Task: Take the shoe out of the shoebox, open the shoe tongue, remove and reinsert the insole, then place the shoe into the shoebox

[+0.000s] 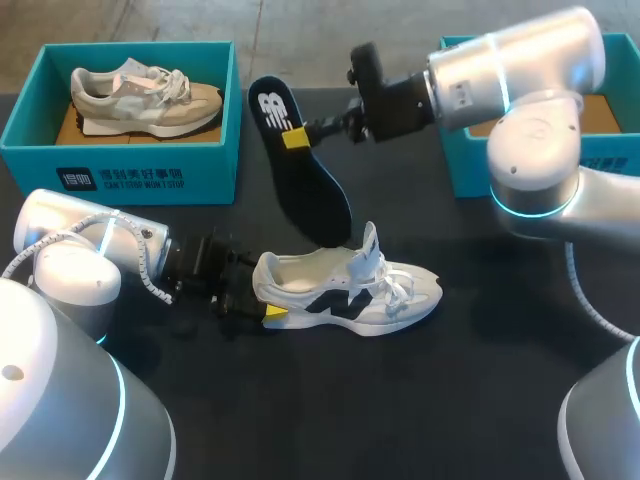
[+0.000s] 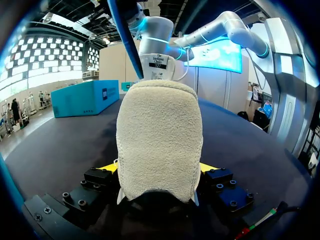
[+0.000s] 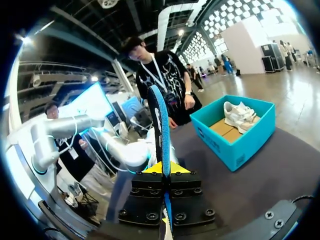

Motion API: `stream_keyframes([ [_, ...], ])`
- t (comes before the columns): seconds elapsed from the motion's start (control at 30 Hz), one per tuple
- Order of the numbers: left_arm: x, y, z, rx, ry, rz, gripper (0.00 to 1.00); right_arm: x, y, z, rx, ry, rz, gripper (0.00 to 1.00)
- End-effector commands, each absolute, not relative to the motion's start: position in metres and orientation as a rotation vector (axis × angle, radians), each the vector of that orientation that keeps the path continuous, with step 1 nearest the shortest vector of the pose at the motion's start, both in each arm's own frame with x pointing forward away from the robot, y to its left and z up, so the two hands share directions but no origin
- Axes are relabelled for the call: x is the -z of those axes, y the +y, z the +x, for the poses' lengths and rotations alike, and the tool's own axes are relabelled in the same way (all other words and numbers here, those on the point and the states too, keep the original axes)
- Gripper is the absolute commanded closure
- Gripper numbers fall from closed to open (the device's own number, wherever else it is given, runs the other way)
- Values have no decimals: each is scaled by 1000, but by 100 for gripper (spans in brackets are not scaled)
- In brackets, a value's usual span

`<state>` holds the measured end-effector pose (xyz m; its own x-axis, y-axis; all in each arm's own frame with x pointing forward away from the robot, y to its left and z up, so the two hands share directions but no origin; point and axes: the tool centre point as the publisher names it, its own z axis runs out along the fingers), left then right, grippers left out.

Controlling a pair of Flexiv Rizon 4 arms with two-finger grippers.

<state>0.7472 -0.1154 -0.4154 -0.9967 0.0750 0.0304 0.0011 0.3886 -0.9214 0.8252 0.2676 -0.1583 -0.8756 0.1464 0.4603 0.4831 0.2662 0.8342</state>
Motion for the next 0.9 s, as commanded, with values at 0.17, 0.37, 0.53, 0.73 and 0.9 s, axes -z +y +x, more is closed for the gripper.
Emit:
stream_keyframes([
  [0.17,418,-114,747,-1696,-2565,-70,100,132,272,816,1677,-2171,-630,100],
  [0.37,418,-114,747,-1696,-2565,-70,100,106,273,809,1624,-2142,-654,100],
  [0.53,418,-114,747,-1696,-2565,-70,100,89,267,805,1566,-2125,-683,100],
  [0.73,418,-114,747,-1696,-2565,-70,100,71,254,802,1522,-2115,-747,100],
  [0.9,418,-114,747,-1696,-2565,-70,100,57,243,797,1508,-2140,-783,100],
])
